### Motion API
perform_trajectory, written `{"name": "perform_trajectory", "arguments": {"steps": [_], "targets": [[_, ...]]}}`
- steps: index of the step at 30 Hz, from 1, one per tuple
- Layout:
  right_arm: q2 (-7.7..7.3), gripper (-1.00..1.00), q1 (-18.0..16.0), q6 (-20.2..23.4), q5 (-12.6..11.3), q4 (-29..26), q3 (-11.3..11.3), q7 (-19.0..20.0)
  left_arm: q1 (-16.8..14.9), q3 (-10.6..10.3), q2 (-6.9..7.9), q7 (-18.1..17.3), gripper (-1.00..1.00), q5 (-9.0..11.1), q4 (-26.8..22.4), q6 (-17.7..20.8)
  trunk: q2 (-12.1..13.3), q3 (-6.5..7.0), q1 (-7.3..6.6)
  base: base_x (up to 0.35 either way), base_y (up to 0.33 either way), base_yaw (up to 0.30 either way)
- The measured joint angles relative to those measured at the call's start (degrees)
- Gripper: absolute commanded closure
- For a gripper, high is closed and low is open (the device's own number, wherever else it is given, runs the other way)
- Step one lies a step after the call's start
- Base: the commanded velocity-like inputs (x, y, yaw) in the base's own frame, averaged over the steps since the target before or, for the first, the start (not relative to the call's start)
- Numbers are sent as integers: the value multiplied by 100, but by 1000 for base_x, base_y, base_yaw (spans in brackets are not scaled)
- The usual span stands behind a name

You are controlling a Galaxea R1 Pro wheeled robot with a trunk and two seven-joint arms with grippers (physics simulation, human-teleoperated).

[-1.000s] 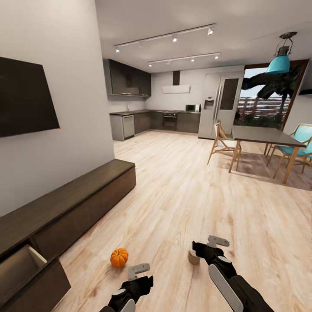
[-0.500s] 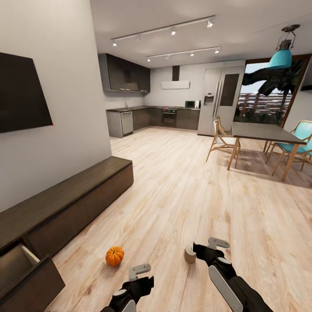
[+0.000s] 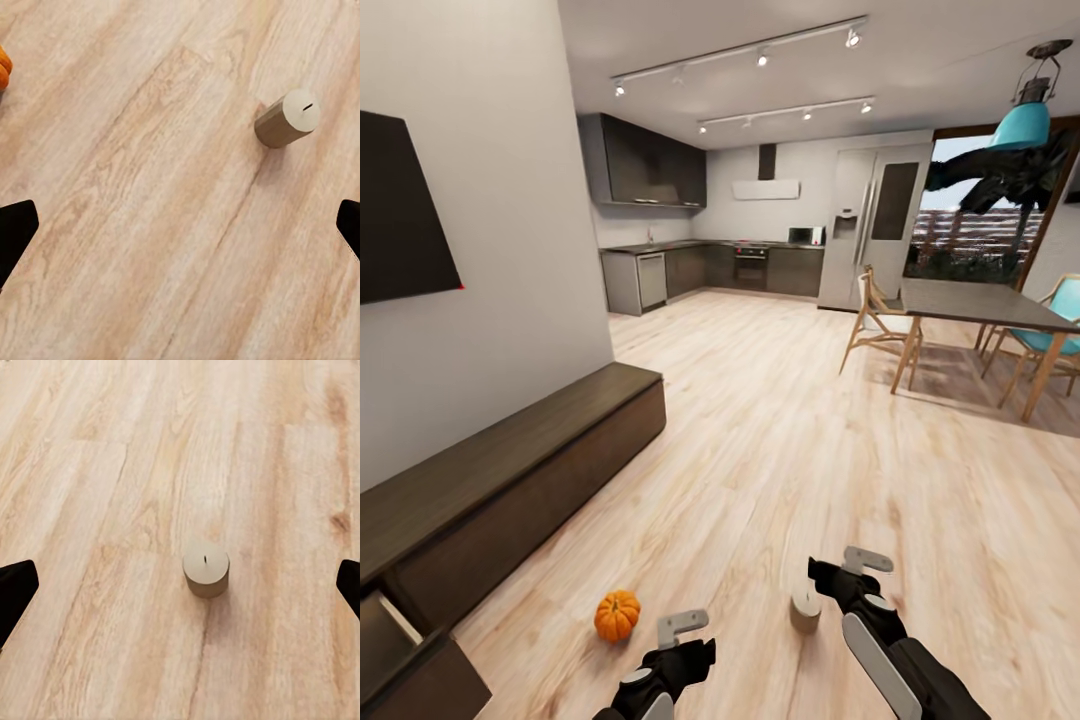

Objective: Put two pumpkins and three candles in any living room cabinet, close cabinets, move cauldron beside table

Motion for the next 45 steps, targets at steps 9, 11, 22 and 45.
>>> {"name": "perform_trajectory", "arguments": {"steps": [9,11,22,45], "targets": [[3,-100,1,-5,51,-7,6,-379,-1,-1,-7,-1,-100,0,0,2,0,-50,1,280,-142,75],[-1,-100,2,-5,58,-9,6,-387,-1,-1,-1,-1,-100,-2,0,2,0,-54,1,254,-166,8],[-24,-100,1,-7,54,-9,6,-383,-1,8,1,0,-100,-3,0,1,0,-57,3,87,-55,1],[-22,-100,0,-157,51,2,8,-382,0,3,-6,1,-100,-2,-2,-5,0,-57,3,0,-1,117]]}}
